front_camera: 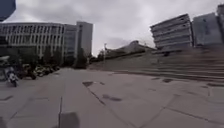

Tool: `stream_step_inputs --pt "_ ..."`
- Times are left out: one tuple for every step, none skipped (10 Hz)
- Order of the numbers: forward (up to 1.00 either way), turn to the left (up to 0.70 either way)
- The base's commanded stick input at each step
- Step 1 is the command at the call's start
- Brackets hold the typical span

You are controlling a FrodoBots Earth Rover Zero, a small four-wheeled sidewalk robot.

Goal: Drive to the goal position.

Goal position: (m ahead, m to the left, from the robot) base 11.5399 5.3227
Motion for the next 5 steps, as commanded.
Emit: stream_step_inputs --pt "0.7 0.03" --pt "0.7 0.0" --pt "0.7 0.0" --pt "0.7 0.0" --pt "0.7 0.02"
